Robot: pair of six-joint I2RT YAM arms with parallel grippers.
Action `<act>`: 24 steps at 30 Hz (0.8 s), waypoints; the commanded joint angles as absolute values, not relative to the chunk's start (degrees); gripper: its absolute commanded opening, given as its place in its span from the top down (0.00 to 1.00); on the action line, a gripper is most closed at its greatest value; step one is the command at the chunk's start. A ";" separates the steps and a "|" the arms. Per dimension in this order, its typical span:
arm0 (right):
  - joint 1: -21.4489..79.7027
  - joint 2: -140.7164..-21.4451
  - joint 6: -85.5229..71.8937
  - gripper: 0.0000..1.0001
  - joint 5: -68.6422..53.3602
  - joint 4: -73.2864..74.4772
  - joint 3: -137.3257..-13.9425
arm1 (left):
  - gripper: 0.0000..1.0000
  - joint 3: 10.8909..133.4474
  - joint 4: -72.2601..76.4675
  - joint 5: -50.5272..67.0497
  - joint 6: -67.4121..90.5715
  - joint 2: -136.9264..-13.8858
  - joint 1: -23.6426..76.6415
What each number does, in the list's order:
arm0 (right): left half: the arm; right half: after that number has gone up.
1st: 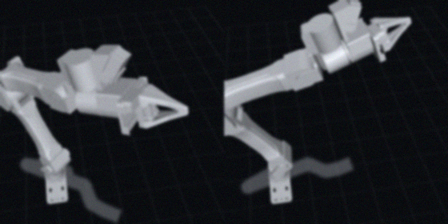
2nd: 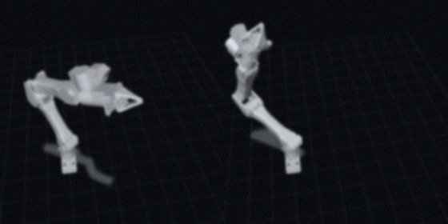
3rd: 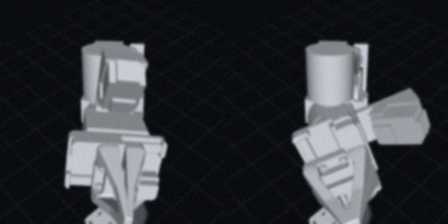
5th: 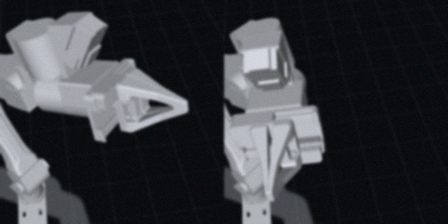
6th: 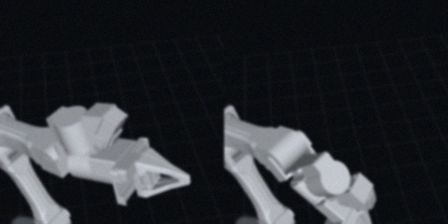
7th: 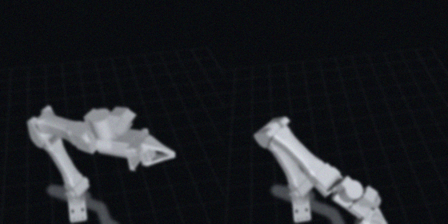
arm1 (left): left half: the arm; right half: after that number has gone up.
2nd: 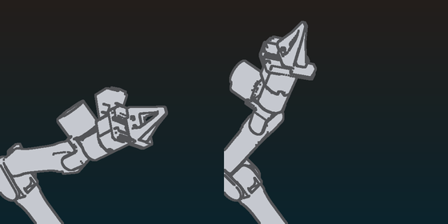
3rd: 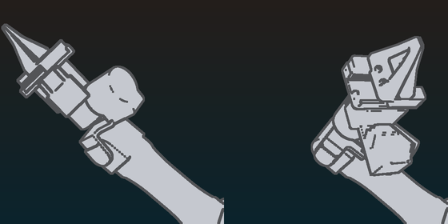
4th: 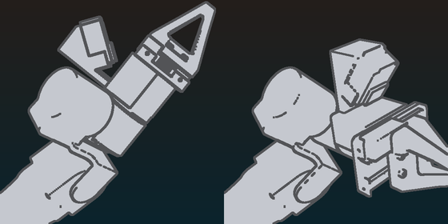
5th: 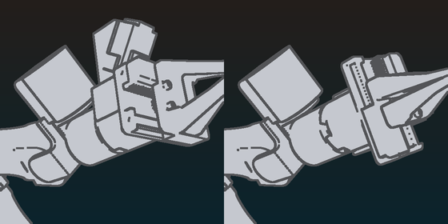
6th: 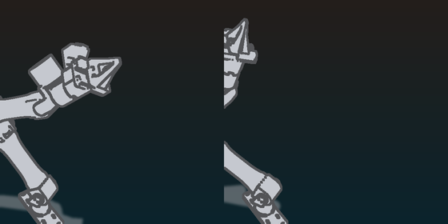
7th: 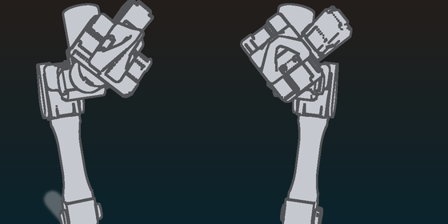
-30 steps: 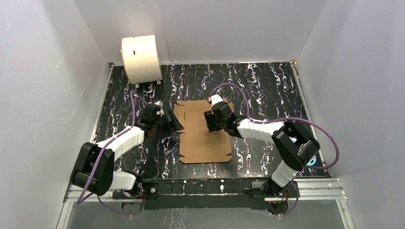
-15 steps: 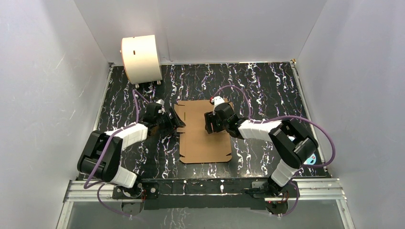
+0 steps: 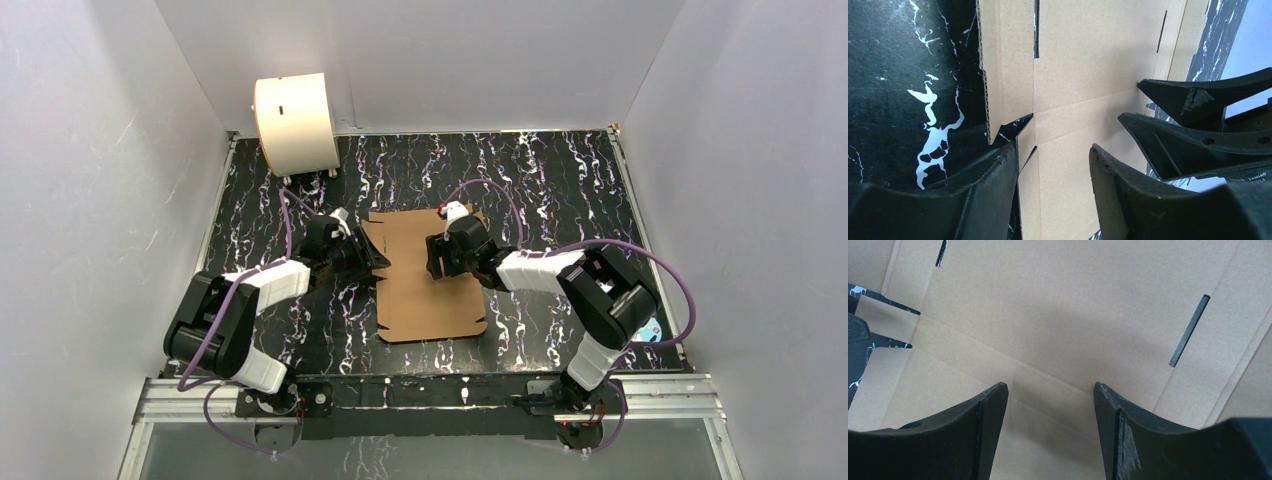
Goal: Fold the paper box
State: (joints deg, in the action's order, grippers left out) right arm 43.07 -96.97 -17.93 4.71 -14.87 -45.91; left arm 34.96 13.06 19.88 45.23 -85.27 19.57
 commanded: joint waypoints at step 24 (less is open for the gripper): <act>42.71 -99.02 -19.72 0.26 5.05 -14.85 -45.88 | 0.80 50.25 -7.74 -4.23 34.88 -89.76 33.12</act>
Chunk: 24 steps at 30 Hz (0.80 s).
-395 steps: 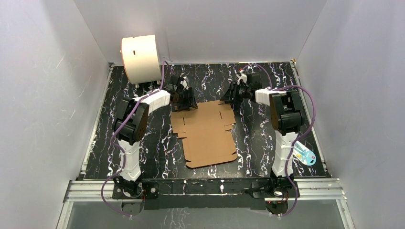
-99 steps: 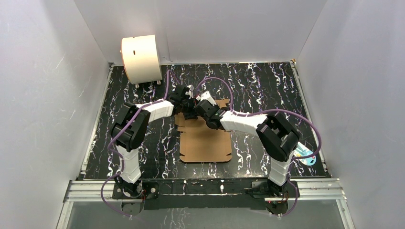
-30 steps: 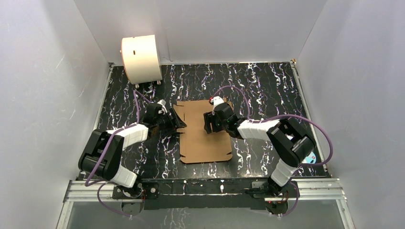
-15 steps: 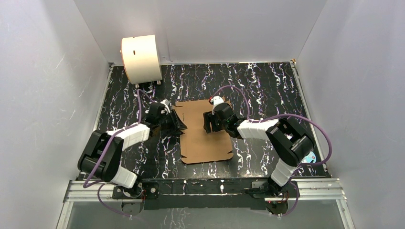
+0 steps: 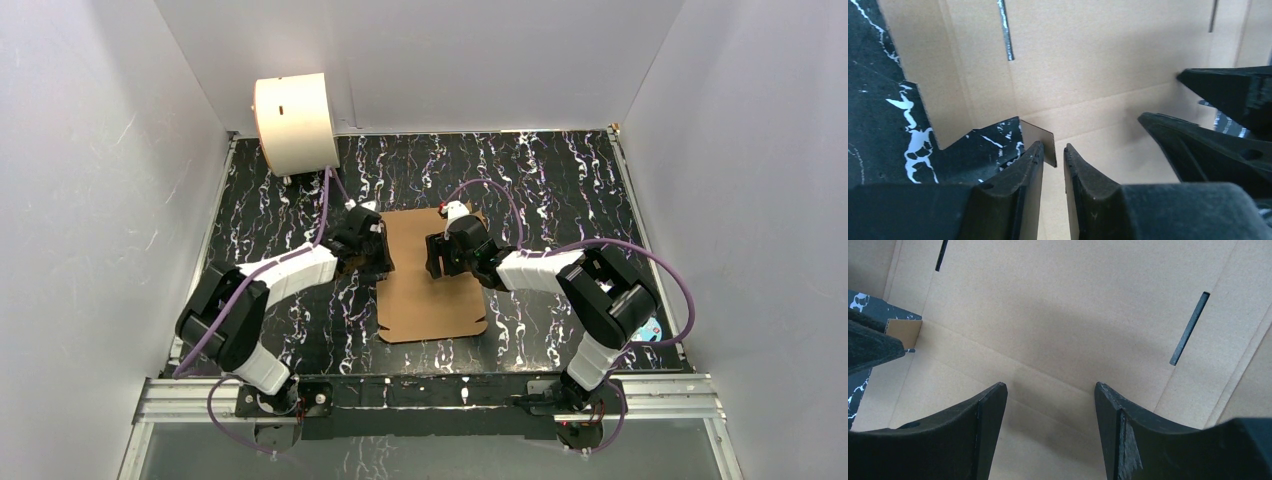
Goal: Fold the paper box
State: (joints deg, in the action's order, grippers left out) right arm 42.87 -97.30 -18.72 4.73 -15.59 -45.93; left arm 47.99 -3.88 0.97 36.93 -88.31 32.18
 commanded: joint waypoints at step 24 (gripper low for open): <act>30.62 -82.19 -20.15 0.19 -9.54 -10.57 -41.31 | 0.47 57.74 -12.94 -2.91 33.31 -85.52 34.89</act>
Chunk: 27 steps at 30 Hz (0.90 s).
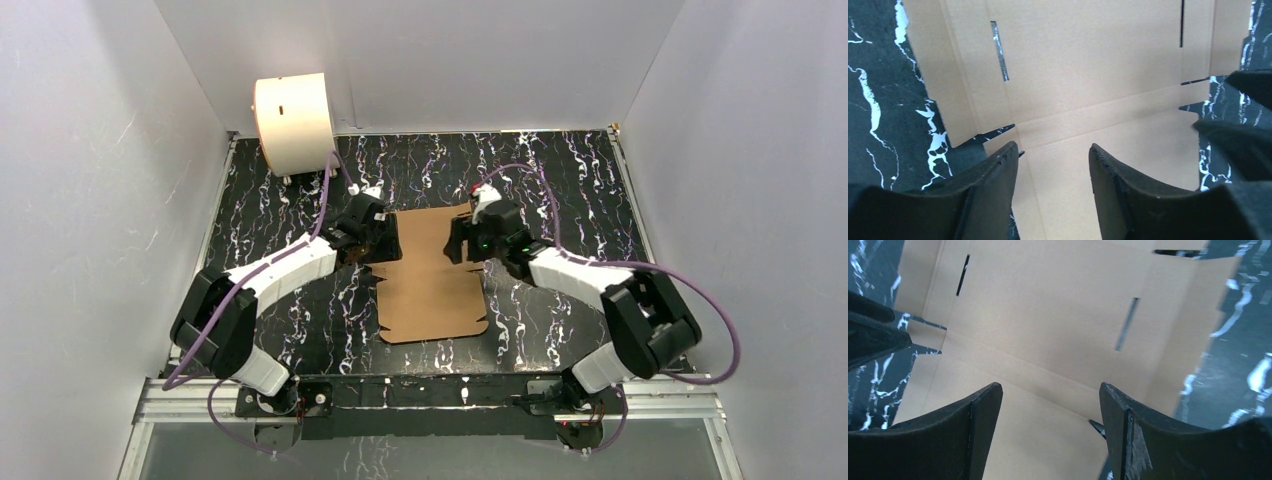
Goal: Fold the paper box
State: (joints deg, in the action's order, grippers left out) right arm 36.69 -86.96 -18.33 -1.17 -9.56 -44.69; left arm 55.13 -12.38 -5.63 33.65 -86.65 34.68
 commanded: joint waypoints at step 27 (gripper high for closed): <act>6.86 -92.96 -33.21 0.35 -41.30 -32.24 -28.52 | 0.26 61.79 -5.70 11.80 33.45 -101.73 31.93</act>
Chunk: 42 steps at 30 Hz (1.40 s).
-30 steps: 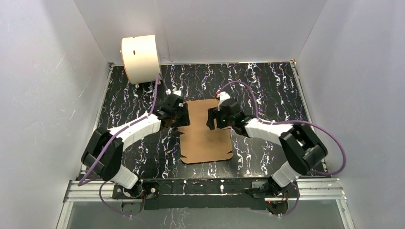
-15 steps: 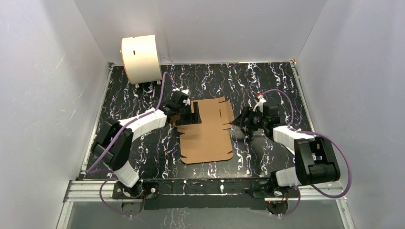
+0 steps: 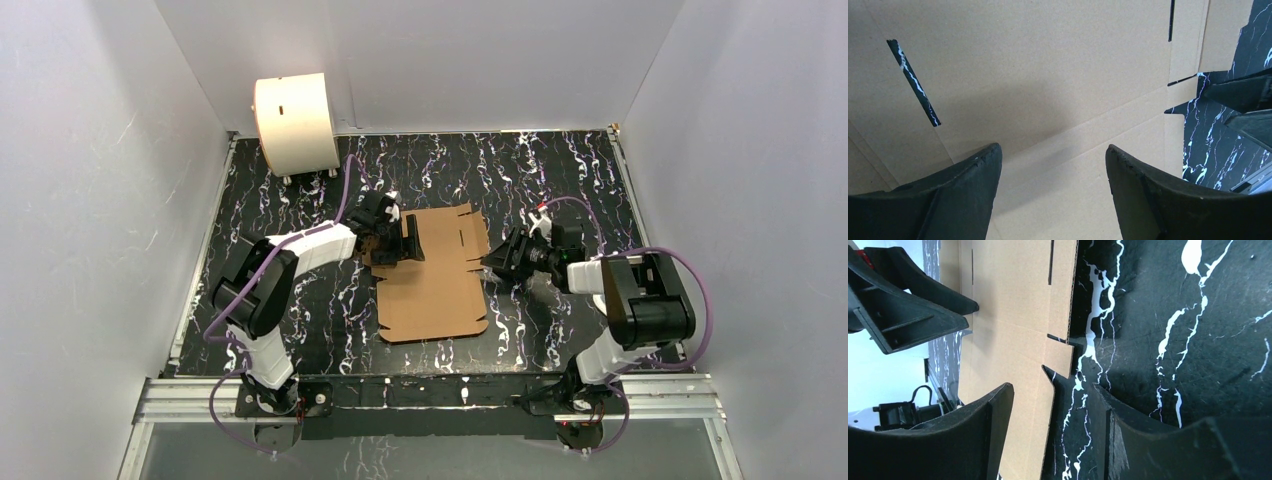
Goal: Fold the paper box
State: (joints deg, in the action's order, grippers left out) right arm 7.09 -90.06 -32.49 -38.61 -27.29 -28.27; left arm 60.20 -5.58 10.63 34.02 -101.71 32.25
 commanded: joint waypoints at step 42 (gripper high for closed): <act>30.86 -89.03 -19.43 0.67 0.82 -0.95 -45.97 | 0.28 59.32 -3.31 14.18 35.68 -103.00 31.73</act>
